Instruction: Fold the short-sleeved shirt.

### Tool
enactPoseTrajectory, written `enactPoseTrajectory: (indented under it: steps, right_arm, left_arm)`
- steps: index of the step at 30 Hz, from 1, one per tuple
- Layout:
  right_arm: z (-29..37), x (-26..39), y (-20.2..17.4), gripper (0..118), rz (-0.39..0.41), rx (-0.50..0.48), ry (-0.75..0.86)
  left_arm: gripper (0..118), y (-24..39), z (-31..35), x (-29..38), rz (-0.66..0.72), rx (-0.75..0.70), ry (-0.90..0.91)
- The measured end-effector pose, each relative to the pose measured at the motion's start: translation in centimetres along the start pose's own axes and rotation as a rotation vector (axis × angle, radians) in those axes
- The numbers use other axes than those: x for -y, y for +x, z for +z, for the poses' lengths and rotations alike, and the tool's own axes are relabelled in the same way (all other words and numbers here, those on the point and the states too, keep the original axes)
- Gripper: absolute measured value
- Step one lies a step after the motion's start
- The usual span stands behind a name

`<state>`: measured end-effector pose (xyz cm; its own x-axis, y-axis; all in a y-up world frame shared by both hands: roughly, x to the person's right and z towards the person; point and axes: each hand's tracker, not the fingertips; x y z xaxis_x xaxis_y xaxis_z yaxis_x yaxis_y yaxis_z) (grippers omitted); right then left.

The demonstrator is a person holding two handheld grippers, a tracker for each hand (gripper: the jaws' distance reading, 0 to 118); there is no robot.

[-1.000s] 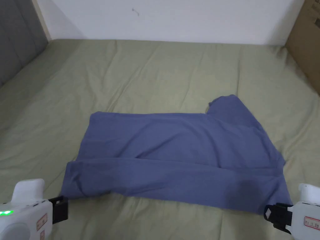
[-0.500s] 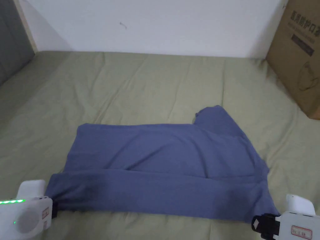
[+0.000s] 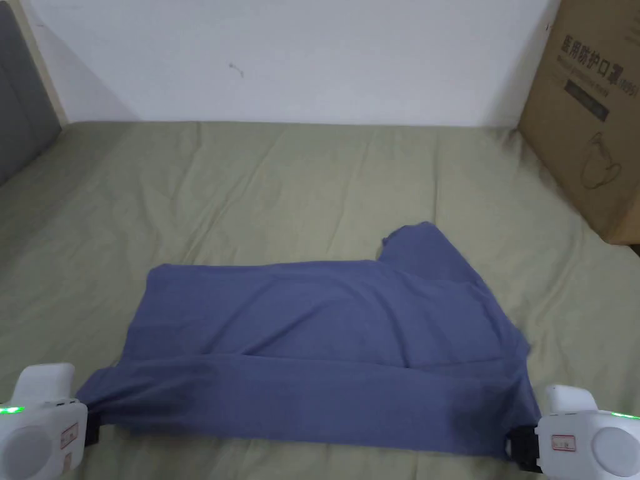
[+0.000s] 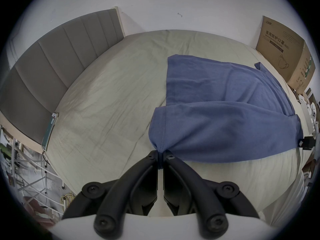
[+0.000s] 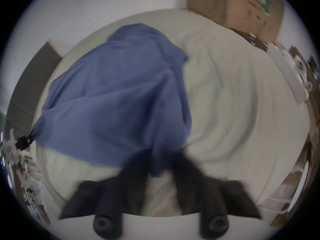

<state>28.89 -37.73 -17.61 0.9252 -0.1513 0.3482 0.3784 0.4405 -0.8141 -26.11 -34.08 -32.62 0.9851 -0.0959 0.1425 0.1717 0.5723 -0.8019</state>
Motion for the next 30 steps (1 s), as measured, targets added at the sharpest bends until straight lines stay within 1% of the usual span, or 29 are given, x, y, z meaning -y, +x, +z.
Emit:
enactPoseTrajectory:
  steps: [1, 2, 3, 4, 6, 7, 8, 10, 11, 12, 13, 15, 16, 18, 19, 20, 21, 22, 23, 24, 26, 27, 29, 30]
  right_arm:
    - [0.2, -0.2, -0.1, 8, -0.029, -0.065, -0.018]
    - [0.0, -0.5, -0.2, 8, -0.027, -0.037, -0.056]
    - [-0.2, -0.7, -0.2, 8, -0.017, -0.004, -0.05]
    - [0.2, -0.8, -0.2, 8, -0.017, -0.009, -0.048]
    - [1.0, -1.1, 0.7, 8, -0.093, -0.043, -0.058]
    - [1.9, -1.2, 1.3, 8, -0.12, -0.086, -0.047]
    - [3.5, -0.8, 1.2, 8, -0.129, -0.101, -0.019]
    - [5.4, -0.4, 1.5, 8, -0.092, -0.089, -0.018]
    - [6.1, 0.1, 1.3, 8, -0.043, -0.059, -0.017]
    - [7.0, 0.9, 1.0, 8, 0.024, -0.041, -0.04]
    - [7.5, 2.0, 0.9, 8, 0.042, -0.026, -0.052]
    - [7.9, 4.1, 1.0, 8, 0.001, -0.036, -0.078]
    - [8.0, 5.1, 0.9, 8, -0.002, -0.037, -0.085]
    - [7.5, 7.2, 0.4, 8, 0.019, -0.007, -0.093]
    - [7.0, 8.0, 0.1, 8, 0.026, 0.003, -0.088]
    - [6.5, 8.4, 0.2, 10, 0.016, -0.004, -0.082]
    - [6.4, 8.7, 0.0, 24, -0.007, -0.007, -0.066]
    - [6.7, 8.6, -0.4, 44, -0.018, 0.012, -0.057]
    - [7.1, 8.3, -0.8, 64, -0.02, 0.051, -0.048]
    - [7.4, 7.9, -0.8, 80, -0.004, 0.075, -0.028]
    - [9.0, 7.1, -1.6, 80, 0.056, 0.096, 0.032]
    - [9.8, 6.6, -2.2, 80, 0.082, 0.1, 0.054]
    - [11.2, 5.4, -2.8, 80, 0.082, 0.073, 0.099]
    - [11.8, 4.9, -3.3, 79, 0.069, 0.046, 0.125]
  left_arm:
    - [4, 0.1, 0.1, 0.0, -0.005, 0.0, -0.002]
    - [4, -0.5, -0.2, 0.0, -0.012, -0.005, -0.004]
    - [4, -0.8, -0.1, 0.0, -0.016, -0.003, -0.005]
    - [4, -0.9, 0.1, 0.0, -0.017, 0.002, -0.005]
    - [4, -1.1, 0.9, -0.1, -0.019, 0.006, -0.006]
    - [4, -1.4, 1.3, -0.1, -0.02, 0.006, -0.009]
    - [4, -1.7, 1.7, 0.0, -0.024, 0.007, -0.012]
    - [4, -3.0, 2.3, 0.4, -0.014, 0.016, -0.007]
    - [4, -3.3, 2.8, 0.6, -0.006, 0.018, -0.007]
    - [4, -3.5, 3.5, 1.1, 0.0, 0.021, -0.002]
    - [4, -3.6, 4.3, 1.8, -0.003, 0.024, -0.004]
    - [4, -3.3, 5.5, 3.6, -0.043, 0.024, -0.006]
    - [4, -3.0, 5.5, 4.4, -0.055, 0.006, -0.017]
    - [4, -2.9, 4.5, 6.2, -0.105, -0.017, -0.062]
    - [5, -3.0, 4.0, 6.9, -0.087, -0.009, -0.053]
    - [11, -3.2, 3.6, 7.2, -0.065, 0.003, -0.067]
    - [32, -3.3, 3.4, 7.4, -0.026, 0.014, -0.097]
    - [57, -3.3, 3.5, 7.3, 0.01, -0.003, -0.1]
    - [83, -3.5, 3.8, 7.1, 0.018, -0.028, -0.084]
    - [98, -3.6, 4.2, 6.7, 0.016, -0.037, -0.068]
    - [93, -3.5, 5.9, 5.7, -0.001, -0.052, -0.013]
    - [92, -3.4, 7.0, 5.0, -0.008, -0.039, 0.041]
    - [91, -2.8, 8.4, 3.8, -0.007, -0.006, 0.066]
    - [83, -2.2, 9.2, 3.4, 0.001, 0.01, 0.092]
